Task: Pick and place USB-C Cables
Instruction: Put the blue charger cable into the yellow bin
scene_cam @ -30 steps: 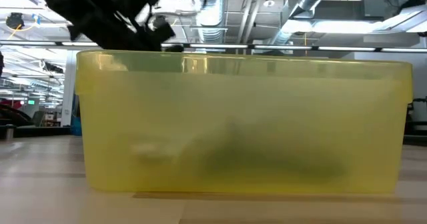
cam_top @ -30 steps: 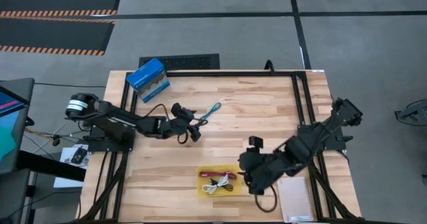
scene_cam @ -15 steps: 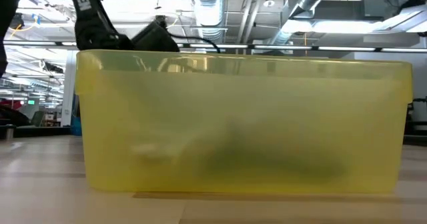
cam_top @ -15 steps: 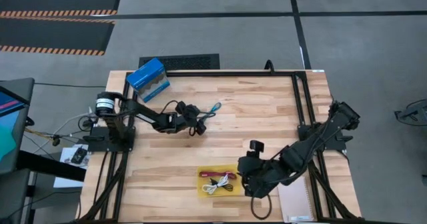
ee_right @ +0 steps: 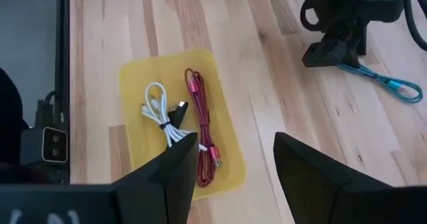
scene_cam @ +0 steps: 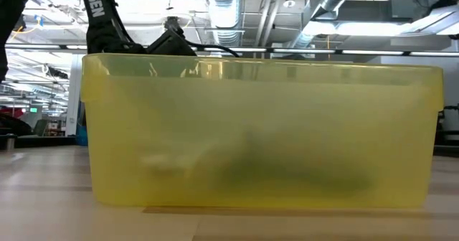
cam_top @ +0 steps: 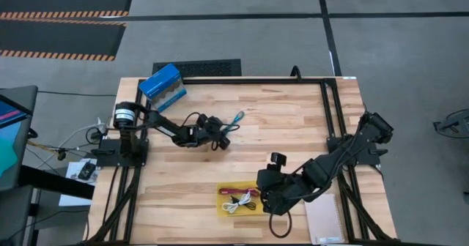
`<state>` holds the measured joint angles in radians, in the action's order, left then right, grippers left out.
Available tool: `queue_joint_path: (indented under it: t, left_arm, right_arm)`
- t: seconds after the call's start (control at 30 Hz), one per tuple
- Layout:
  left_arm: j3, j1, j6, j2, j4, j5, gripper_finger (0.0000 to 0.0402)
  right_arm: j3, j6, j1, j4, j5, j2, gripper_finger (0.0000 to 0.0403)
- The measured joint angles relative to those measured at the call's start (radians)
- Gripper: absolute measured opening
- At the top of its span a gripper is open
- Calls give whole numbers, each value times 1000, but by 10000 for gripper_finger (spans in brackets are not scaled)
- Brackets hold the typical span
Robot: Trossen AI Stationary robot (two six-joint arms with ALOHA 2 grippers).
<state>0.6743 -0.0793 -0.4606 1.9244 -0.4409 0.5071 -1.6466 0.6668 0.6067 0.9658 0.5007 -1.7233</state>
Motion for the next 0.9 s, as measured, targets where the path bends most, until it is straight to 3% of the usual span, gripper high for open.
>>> queue_joint_path:
  t: [0.17,0.33,0.6,0.77,0.9]
  left_arm:
    - [-2,12,-2,0,-18,-24,17]
    - [-6,26,-14,-18,-12,-25,4]
    - [-15,73,-19,-151,98,-64,0]
    - [-13,117,-46,-264,203,-16,0]
    - [-12,175,-92,-367,285,32,0]
  right_arm:
    - [0,30,3,-2,-1,0,218]
    - [0,41,11,-2,-2,0,218]
    - [0,42,16,-12,0,0,218]
    - [-1,42,15,-18,6,0,218]
    - [-1,41,24,-18,68,0,218]
